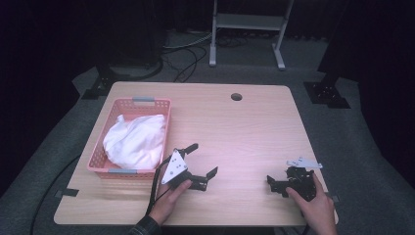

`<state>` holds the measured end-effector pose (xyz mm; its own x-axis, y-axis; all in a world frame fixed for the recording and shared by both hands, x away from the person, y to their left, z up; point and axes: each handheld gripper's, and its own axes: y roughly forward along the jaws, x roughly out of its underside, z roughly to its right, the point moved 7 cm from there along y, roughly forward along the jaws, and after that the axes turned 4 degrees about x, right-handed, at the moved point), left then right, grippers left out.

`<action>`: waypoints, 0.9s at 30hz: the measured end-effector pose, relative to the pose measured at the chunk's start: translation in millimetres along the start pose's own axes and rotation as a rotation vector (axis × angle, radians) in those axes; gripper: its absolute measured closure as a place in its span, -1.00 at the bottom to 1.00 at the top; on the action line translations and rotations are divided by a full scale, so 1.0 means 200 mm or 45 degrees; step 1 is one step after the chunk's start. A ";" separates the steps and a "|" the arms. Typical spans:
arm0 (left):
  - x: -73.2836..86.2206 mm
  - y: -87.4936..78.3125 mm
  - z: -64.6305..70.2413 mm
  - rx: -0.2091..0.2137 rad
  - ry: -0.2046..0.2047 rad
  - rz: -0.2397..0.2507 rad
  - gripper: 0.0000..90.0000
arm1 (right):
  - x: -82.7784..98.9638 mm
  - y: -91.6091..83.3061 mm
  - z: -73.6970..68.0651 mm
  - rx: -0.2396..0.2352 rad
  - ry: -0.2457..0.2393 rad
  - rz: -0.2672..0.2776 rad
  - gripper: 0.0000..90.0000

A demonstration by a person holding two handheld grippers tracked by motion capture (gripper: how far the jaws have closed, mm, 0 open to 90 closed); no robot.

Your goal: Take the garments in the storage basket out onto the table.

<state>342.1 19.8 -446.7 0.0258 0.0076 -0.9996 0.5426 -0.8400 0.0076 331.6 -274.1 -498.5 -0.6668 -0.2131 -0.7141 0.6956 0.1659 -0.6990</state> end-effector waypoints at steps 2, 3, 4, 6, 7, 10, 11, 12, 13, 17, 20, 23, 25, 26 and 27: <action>0.00 0.00 0.00 0.001 0.009 -0.004 -1.00 | 0.00 0.00 0.00 0.000 0.000 0.000 -1.00; 0.00 0.00 0.00 0.003 0.013 -0.011 -1.00 | 0.00 0.00 0.00 0.000 0.000 0.000 -1.00; 0.00 0.01 0.01 0.009 0.014 -0.015 -1.00 | 0.00 0.00 0.00 0.000 0.000 0.000 -1.00; 0.00 0.01 0.02 0.022 0.006 -0.015 -1.00 | 0.00 0.00 0.00 0.000 0.001 0.000 -1.00; 0.00 0.01 0.02 0.024 0.003 -0.016 -1.00 | 0.00 0.00 0.00 0.000 0.000 0.000 -1.00; -0.01 0.02 0.02 0.029 0.003 -0.019 -1.00 | 0.00 0.00 0.00 0.000 0.000 0.000 -1.00; -0.02 0.02 0.02 0.032 -0.005 -0.012 -1.00 | 0.00 0.00 0.00 0.000 0.000 0.000 -1.00; -0.02 0.02 0.02 0.033 -0.010 -0.013 -1.00 | 0.00 0.00 0.00 0.000 0.000 0.000 -1.00; -0.03 0.02 0.02 0.032 -0.018 -0.015 -1.00 | 0.00 0.00 0.00 0.000 0.000 0.000 -1.00; -0.04 0.02 0.02 0.031 -0.028 -0.018 -1.00 | 0.00 0.00 0.00 0.000 0.000 0.000 -1.00; -0.05 0.02 0.02 0.041 -0.042 -0.025 -1.00 | 0.00 0.00 0.00 0.000 0.000 0.000 -1.00; -0.06 0.01 0.02 0.049 -0.056 -0.022 -1.00 | 0.00 0.00 0.00 0.000 0.000 0.000 -1.00; -0.06 0.01 0.02 0.048 -0.061 -0.026 -1.00 | 0.00 0.00 0.00 0.000 0.001 0.000 -1.00; -0.07 0.01 0.02 0.049 -0.062 -0.028 -1.00 | 0.00 0.00 0.00 0.000 0.001 0.000 -1.00; -0.07 0.01 0.02 0.049 -0.062 -0.028 -1.00 | 0.00 0.00 0.00 0.000 0.001 0.000 -1.00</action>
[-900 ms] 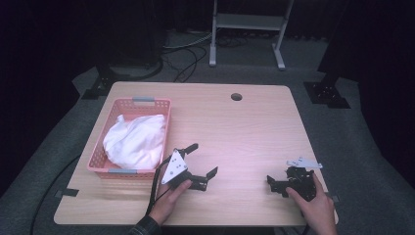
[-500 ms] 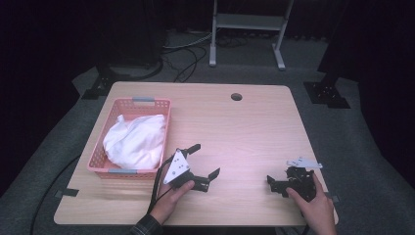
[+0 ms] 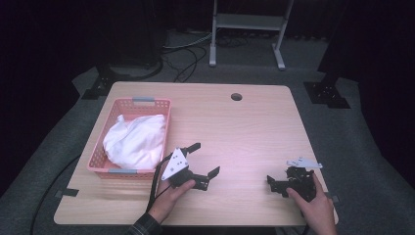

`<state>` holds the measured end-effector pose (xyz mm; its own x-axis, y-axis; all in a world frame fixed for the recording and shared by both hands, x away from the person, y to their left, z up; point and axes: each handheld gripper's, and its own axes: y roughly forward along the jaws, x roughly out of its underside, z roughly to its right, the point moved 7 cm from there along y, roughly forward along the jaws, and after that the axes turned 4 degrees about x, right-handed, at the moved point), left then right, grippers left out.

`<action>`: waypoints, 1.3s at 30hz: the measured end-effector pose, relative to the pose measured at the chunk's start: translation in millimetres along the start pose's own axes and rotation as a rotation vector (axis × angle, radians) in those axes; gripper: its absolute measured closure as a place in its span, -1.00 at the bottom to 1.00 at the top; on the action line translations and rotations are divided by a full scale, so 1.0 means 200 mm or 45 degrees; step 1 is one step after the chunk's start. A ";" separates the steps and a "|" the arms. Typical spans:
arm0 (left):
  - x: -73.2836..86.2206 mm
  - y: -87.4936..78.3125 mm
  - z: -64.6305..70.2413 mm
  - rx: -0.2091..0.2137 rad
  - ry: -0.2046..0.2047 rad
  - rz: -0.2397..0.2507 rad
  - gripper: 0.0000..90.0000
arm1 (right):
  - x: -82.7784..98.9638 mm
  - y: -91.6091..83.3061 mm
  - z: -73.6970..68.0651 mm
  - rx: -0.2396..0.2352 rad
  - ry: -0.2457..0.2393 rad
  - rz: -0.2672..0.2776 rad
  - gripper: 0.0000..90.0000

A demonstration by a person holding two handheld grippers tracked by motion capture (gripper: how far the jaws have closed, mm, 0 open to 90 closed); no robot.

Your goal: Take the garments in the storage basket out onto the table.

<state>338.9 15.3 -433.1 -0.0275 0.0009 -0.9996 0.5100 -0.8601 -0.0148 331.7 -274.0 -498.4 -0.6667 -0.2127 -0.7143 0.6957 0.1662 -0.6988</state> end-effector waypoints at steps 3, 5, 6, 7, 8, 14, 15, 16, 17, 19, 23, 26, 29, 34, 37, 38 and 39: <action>-0.02 0.00 0.00 0.008 -0.019 0.005 -1.00 | 0.00 0.00 0.00 0.000 0.000 0.000 -1.00; -0.03 0.00 0.01 0.010 -0.015 -0.003 -1.00 | 0.00 0.00 0.00 0.000 -0.001 -0.001 -1.00; -0.04 0.00 0.01 0.012 -0.015 -0.004 -1.00 | 0.00 0.00 0.00 0.000 -0.001 -0.001 -1.00; -0.04 0.00 0.01 0.014 -0.016 -0.008 -1.00 | 0.00 0.00 0.00 0.000 -0.001 -0.001 -1.00; -0.04 0.00 0.01 0.013 -0.016 -0.016 -1.00 | 0.00 0.00 0.00 0.000 -0.001 -0.001 -1.00; -0.06 0.00 0.01 0.016 -0.029 -0.017 -1.00 | 0.00 0.00 0.00 0.000 -0.001 -0.001 -1.00; -0.07 0.00 0.01 0.015 -0.032 -0.018 -1.00 | 0.00 0.00 0.00 0.000 -0.001 -0.001 -1.00; -0.07 0.00 0.01 0.015 -0.034 -0.019 -1.00 | 0.00 0.00 0.00 0.000 -0.001 -0.001 -1.00; -0.08 0.00 0.01 0.016 -0.036 -0.019 -1.00 | 0.00 0.00 0.00 0.000 0.000 -0.001 -1.00; -0.08 0.00 0.01 0.016 -0.040 -0.021 -1.00 | 0.00 0.00 0.00 0.000 -0.001 -0.001 -1.00; -0.10 0.00 0.01 0.031 -0.051 -0.023 -1.00 | 0.00 0.00 0.00 0.000 -0.001 -0.001 -1.00; -0.11 0.00 0.01 0.035 -0.053 -0.025 -1.00 | 0.00 0.00 0.00 0.000 -0.001 -0.001 -1.00; -0.12 0.00 0.01 0.040 -0.058 -0.021 -1.00 | 0.00 0.00 0.00 0.000 -0.001 -0.001 -1.00; -0.15 0.00 0.01 0.041 -0.070 -0.025 -1.00 | 0.00 0.00 0.00 0.001 -0.001 0.000 -1.00; -0.16 0.00 0.00 0.043 -0.069 -0.032 -1.00 | 0.00 0.00 0.00 0.001 -0.002 0.000 -1.00; -0.16 0.01 0.00 0.047 -0.082 -0.038 -1.00 | 0.00 0.00 0.00 0.000 -0.001 0.000 -1.00; -0.17 0.01 0.00 0.052 -0.095 -0.045 -1.00 | 0.00 0.00 0.00 0.001 -0.001 0.000 -1.00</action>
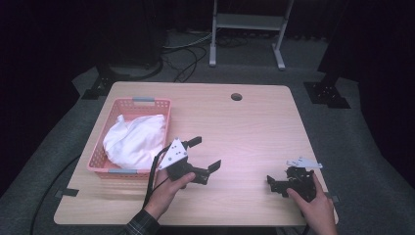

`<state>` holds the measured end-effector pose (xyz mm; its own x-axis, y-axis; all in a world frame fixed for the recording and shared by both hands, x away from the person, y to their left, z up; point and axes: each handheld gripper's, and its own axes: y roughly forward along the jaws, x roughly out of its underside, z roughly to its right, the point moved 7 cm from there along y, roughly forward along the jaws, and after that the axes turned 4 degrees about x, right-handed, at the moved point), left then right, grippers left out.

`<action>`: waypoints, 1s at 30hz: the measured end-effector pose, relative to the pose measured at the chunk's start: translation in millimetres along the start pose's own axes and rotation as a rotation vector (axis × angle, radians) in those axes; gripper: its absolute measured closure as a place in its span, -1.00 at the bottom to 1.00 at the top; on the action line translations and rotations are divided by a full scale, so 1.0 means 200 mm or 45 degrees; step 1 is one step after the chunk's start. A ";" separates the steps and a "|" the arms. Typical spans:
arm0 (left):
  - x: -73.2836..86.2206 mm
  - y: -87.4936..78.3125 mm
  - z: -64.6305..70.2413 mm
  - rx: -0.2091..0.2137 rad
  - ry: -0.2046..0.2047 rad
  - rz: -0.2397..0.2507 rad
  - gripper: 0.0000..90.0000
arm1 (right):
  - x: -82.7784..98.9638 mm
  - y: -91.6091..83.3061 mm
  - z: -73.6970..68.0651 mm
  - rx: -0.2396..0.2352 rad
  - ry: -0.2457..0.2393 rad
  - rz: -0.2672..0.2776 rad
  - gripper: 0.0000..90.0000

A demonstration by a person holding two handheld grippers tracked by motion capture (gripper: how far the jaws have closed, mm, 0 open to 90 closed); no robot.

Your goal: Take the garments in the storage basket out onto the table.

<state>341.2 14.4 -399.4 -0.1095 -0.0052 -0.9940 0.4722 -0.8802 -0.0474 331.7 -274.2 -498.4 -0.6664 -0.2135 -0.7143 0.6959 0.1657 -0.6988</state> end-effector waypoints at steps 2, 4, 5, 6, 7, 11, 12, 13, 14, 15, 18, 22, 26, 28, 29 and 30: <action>-0.02 0.00 0.00 -0.003 0.010 0.004 -1.00 | 0.00 0.00 0.00 0.000 0.000 0.000 -1.00; -0.02 0.00 0.00 -0.001 0.010 0.005 -1.00 | 0.00 0.00 0.00 0.000 0.000 0.000 -1.00; -0.03 0.00 0.00 0.000 0.014 0.004 -1.00 | 0.00 0.00 0.00 0.000 -0.001 0.000 -1.00; -0.03 0.00 0.00 0.003 0.013 0.002 -1.00 | 0.00 0.00 0.00 0.000 -0.001 0.000 -1.00; -0.04 0.00 0.00 0.003 0.007 -0.005 -1.00 | 0.00 0.00 0.00 0.000 -0.001 0.000 -1.00; -0.05 0.00 0.01 0.015 0.016 -0.016 -1.00 | 0.00 0.00 0.00 0.000 -0.001 -0.001 -1.00; -0.05 0.00 0.01 0.016 0.015 -0.019 -1.00 | 0.00 0.00 0.00 0.000 -0.001 -0.001 -1.00; -0.06 0.00 0.02 0.016 0.016 -0.020 -1.00 | 0.00 0.00 0.00 0.000 -0.001 -0.001 -1.00; -0.06 0.00 0.02 0.015 0.018 -0.019 -1.00 | 0.00 0.00 0.00 0.000 -0.001 -0.001 -1.00; -0.07 -0.01 0.02 0.021 0.018 -0.015 -1.00 | 0.00 0.00 0.00 0.000 -0.001 0.000 -1.00; -0.08 0.00 0.02 0.027 0.021 -0.018 -1.00 | 0.00 0.00 0.00 0.000 -0.001 -0.001 -1.00; -0.10 0.00 0.02 0.024 0.030 -0.024 -1.00 | 0.00 0.00 0.00 0.000 0.000 0.000 -1.00; -0.13 0.00 0.01 0.022 0.024 -0.021 -1.00 | 0.00 0.00 0.00 0.000 0.000 0.000 -1.00; -0.16 -0.01 0.01 0.020 0.023 -0.017 -1.00 | 0.00 0.00 0.00 -0.001 0.000 0.000 -1.00; -0.17 -0.01 0.00 0.022 0.020 -0.011 -1.00 | 0.00 0.00 0.00 -0.001 0.000 0.000 -1.00; -0.18 -0.01 0.00 0.025 0.015 -0.009 -1.00 | 0.00 0.00 0.00 -0.001 0.000 0.000 -1.00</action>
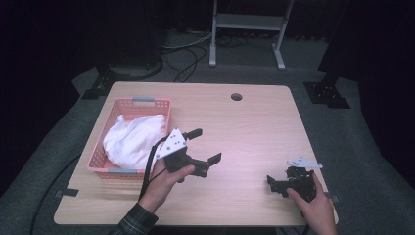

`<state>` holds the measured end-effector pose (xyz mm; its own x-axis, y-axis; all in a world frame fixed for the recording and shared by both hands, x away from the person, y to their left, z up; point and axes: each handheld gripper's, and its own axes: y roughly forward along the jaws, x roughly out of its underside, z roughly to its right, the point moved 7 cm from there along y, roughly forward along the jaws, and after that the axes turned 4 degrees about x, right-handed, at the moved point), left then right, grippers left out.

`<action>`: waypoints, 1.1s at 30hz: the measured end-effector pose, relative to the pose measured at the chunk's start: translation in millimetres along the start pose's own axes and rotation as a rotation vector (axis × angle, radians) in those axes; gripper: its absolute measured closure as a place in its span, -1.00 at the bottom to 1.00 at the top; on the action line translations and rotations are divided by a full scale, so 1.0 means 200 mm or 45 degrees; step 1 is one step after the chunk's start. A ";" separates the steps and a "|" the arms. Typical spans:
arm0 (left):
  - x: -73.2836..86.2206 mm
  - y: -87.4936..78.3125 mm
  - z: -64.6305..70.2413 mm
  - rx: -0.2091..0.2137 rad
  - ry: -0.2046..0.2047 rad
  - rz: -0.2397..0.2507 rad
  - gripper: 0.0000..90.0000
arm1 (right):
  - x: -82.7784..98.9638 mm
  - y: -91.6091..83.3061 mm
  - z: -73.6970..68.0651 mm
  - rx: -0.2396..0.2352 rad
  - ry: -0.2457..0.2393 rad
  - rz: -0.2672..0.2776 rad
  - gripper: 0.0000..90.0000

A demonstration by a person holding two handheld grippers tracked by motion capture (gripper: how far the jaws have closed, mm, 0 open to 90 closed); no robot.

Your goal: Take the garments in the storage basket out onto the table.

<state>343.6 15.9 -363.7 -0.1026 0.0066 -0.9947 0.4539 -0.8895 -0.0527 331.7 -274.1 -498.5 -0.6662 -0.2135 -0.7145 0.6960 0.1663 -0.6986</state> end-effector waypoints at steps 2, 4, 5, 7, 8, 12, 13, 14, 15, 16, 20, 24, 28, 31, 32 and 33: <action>-0.01 0.00 0.00 -0.002 0.000 -0.005 -1.00 | 0.00 0.00 0.00 0.000 0.000 0.000 -1.00; -0.02 0.00 -0.01 0.004 -0.009 -0.016 -1.00 | 0.00 0.00 0.00 0.000 0.000 0.000 -1.00; -0.03 0.00 -0.01 0.005 -0.008 -0.016 -1.00 | 0.00 0.00 0.00 0.000 0.000 0.000 -1.00; -0.04 0.00 -0.01 0.006 -0.010 -0.015 -1.00 | 0.00 0.00 0.00 0.000 0.000 0.000 -1.00; -0.04 0.00 -0.01 0.005 -0.009 -0.014 -1.00 | 0.00 0.00 0.00 0.000 0.000 0.000 -1.00; -0.07 0.00 -0.02 0.002 0.005 -0.024 -1.00 | 0.00 0.00 0.00 0.000 0.000 0.000 -1.00; -0.08 0.01 -0.02 0.002 0.007 -0.025 -1.00 | 0.00 0.00 0.00 0.000 0.000 0.000 -1.00; -0.09 0.01 -0.03 0.001 0.008 -0.024 -1.00 | 0.00 0.00 0.00 0.000 0.000 0.000 -1.00; -0.10 0.01 -0.03 -0.001 0.009 -0.030 -1.00 | 0.00 0.00 0.00 0.000 0.000 0.000 -1.00; -0.10 0.01 -0.03 0.003 0.010 -0.033 -1.00 | 0.00 0.00 0.00 0.000 0.000 0.000 -1.00; -0.13 0.01 -0.03 0.012 0.011 -0.043 -1.00 | 0.00 0.00 0.00 0.000 0.001 0.000 -1.00; -0.16 0.01 -0.05 0.017 0.002 -0.046 -1.00 | 0.00 0.00 0.00 0.000 0.001 0.001 -1.00; -0.17 0.01 -0.06 0.017 -0.002 -0.049 -1.00 | 0.00 0.00 0.00 0.000 0.000 0.001 -1.00; -0.19 0.01 -0.06 0.022 0.001 -0.055 -1.00 | 0.00 0.00 0.00 0.010 0.010 0.001 -1.00; -0.20 0.01 -0.06 0.024 0.001 -0.056 -1.00 | 0.00 0.00 0.01 0.013 0.011 0.002 -1.00; -0.20 0.01 -0.06 0.026 0.002 -0.061 -1.00 | 0.00 0.00 0.01 0.016 0.015 0.001 -1.00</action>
<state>359.8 20.5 -324.2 -0.1222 0.0498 -0.9913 0.4306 -0.8972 -0.0982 332.3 -275.6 -498.4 -0.6690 -0.2017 -0.7153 0.6995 0.1544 -0.6978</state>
